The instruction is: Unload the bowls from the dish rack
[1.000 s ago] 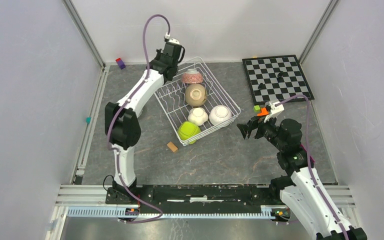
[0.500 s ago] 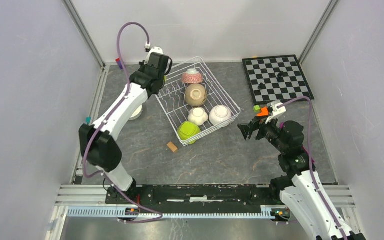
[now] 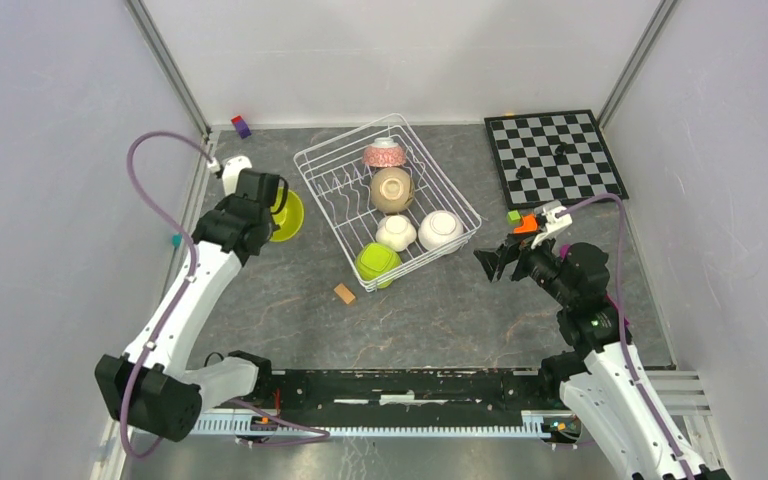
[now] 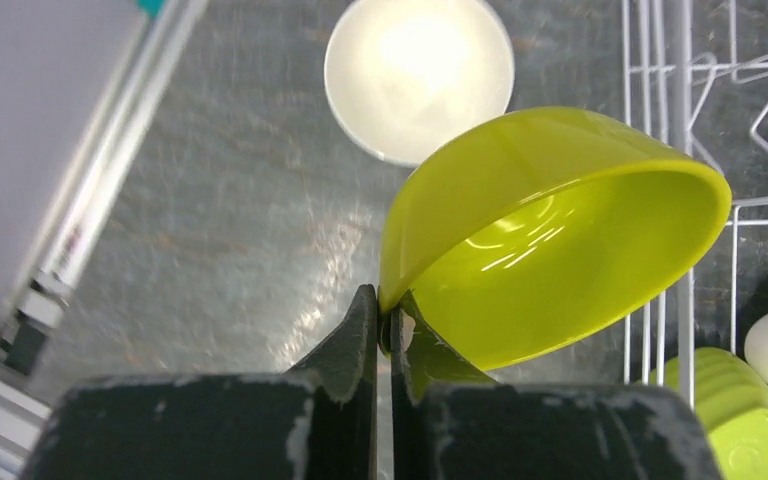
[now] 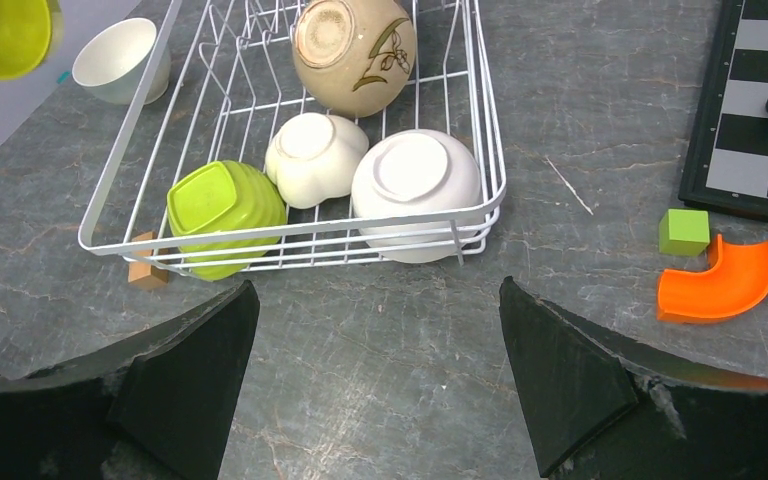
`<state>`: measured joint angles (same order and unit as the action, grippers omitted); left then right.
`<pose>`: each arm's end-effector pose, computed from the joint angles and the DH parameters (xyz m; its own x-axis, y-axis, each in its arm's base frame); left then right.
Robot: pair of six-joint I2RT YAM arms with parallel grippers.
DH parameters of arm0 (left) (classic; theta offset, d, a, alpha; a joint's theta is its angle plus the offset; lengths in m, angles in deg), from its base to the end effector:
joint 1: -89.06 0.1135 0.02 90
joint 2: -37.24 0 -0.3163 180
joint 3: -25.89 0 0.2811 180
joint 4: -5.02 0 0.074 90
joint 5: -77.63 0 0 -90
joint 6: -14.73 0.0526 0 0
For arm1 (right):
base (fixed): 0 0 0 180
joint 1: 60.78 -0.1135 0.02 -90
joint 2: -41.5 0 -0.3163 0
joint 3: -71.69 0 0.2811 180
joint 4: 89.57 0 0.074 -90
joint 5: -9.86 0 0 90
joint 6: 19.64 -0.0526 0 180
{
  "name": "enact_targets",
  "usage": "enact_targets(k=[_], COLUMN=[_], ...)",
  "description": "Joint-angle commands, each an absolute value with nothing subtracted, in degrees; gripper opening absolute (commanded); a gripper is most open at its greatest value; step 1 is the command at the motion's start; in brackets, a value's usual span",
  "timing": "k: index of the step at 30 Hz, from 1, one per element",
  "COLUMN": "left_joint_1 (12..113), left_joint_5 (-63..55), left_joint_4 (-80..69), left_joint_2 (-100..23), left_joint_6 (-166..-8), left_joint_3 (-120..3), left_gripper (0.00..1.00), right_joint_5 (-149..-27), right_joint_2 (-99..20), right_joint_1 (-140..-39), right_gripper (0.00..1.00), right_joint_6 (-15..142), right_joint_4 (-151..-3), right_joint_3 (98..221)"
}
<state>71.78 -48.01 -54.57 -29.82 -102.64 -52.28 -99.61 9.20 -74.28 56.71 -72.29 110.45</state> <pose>0.2478 -0.0450 0.3715 -0.5763 -0.2120 -0.7892 -0.4418 0.8933 0.0827 0.1450 0.0528 0.2909 -0.3044 0.1557 -0.9397 -0.4802 0.8269 0.2926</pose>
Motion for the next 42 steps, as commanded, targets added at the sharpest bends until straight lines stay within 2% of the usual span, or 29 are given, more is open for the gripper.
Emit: enact_targets(k=[1,6,10,26,33,39,42], left_joint_1=[75.3,77.4,79.6,98.3,102.3,103.8,103.9], left_joint_5=[-37.8,-31.0,-30.3,-18.9,-15.4,-12.6,-13.8], left_joint_4=[-55.6,-54.7,-54.3,-48.4,-46.7,-46.7,-46.7], left_joint_2=[-25.0,-25.7,-27.7,-31.4,-32.2,-32.2,-30.8], left_joint_6=[-119.0,-127.9,-132.8,-135.6,-133.9,-131.3,-129.9], left_joint_3=[-46.8,-40.1,-36.8,-27.6,-26.3,-26.7,-26.8], left_gripper=[0.02,0.02,0.02,0.02,0.02,0.18,0.38], right_joint_5=[-100.8,-102.0,-102.0,-99.5,-99.0,-99.0,-98.7], right_joint_2=[10.0,10.7,11.4,13.1,13.5,14.0,14.0], right_joint_1=[-74.4,-74.4,-74.4,-74.4,-74.4,-74.4,-74.4], right_gripper=[0.97,0.97,0.96,0.96,0.96,0.96,0.96], right_joint_6=[55.8,54.5,54.4,55.8,55.8,55.7,55.7], right_joint_4=[-74.0,-74.8,-73.9,-70.6,-69.6,-68.8,-68.4], right_joint_3=[109.8,108.2,108.4,108.0,107.7,107.8,107.7])
